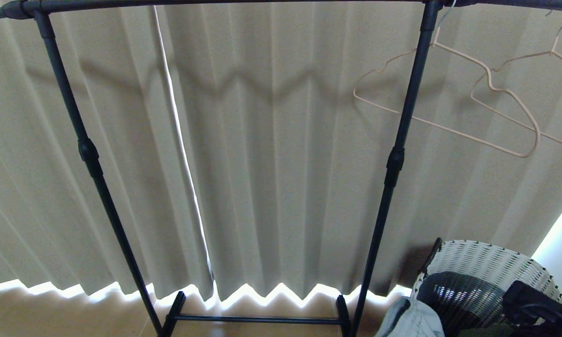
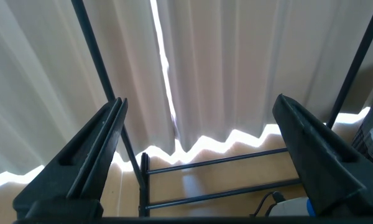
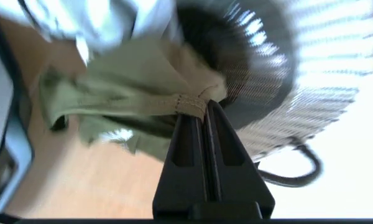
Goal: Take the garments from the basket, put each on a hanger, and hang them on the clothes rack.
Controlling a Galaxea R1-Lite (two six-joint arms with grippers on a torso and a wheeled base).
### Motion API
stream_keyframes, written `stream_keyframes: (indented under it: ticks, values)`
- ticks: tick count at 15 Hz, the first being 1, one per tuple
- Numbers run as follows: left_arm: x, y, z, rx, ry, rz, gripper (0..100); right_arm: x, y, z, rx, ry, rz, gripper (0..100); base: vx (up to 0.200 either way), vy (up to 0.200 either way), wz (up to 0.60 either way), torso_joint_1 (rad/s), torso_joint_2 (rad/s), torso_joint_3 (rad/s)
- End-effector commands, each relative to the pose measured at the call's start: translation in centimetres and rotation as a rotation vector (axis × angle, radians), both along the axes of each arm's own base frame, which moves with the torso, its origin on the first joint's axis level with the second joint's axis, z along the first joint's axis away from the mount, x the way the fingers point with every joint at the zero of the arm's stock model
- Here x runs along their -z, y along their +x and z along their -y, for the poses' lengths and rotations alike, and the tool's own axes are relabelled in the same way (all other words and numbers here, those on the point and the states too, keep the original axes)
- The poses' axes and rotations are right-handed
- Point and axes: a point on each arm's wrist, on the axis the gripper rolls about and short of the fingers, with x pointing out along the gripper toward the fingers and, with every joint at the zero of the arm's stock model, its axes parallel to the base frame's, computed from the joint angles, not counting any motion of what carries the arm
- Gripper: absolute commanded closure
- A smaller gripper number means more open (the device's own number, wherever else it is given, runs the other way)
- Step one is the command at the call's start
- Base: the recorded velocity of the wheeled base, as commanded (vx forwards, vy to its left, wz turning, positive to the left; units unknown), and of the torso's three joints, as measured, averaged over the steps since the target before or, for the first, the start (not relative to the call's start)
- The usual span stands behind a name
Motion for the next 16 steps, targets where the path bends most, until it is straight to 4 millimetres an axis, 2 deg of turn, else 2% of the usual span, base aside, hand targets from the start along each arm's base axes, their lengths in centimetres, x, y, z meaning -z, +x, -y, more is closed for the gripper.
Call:
stream_keyframes:
  ticks: [1, 3, 4, 7, 10, 16]
  values:
    - [0.0, 0.0, 0.0, 0.0, 0.0, 0.0, 0, -2.8, -3.0, -0.5, 0.041, 0.048, 0.265, 100, 0.0, 0.0, 0.0, 0.0, 0.0, 0.0]
    - [0.0, 0.0, 0.0, 0.0, 0.001, 0.001, 0, -4.1, -4.2, -0.8, 0.102, 0.117, 0.398, 100, 0.0, 0.0, 0.0, 0.0, 0.0, 0.0]
    - [0.0, 0.0, 0.0, 0.0, 0.001, 0.001, 0, -4.1, -4.2, -0.8, 0.102, 0.117, 0.398, 100, 0.0, 0.0, 0.0, 0.0, 0.0, 0.0]
    - [0.0, 0.0, 0.0, 0.003, 0.004, 0.0, 0, -5.4, -5.7, -1.1, 0.144, 0.168, 0.545, 100, 0.0, 0.0, 0.0, 0.0, 0.0, 0.0]
    - [0.0, 0.0, 0.0, 0.005, 0.004, 0.001, 0, -5.7, -6.2, -1.2, 0.139, 0.163, 0.58, 100, -0.2, 0.0, 0.0, 0.007, 0.0, -0.001]
    - [0.0, 0.0, 0.0, 0.005, 0.01, 0.002, 0, -5.4, -5.5, -1.1, 0.147, 0.169, 0.53, 100, -0.2, 0.0, 0.0, -0.002, 0.0, 0.002]
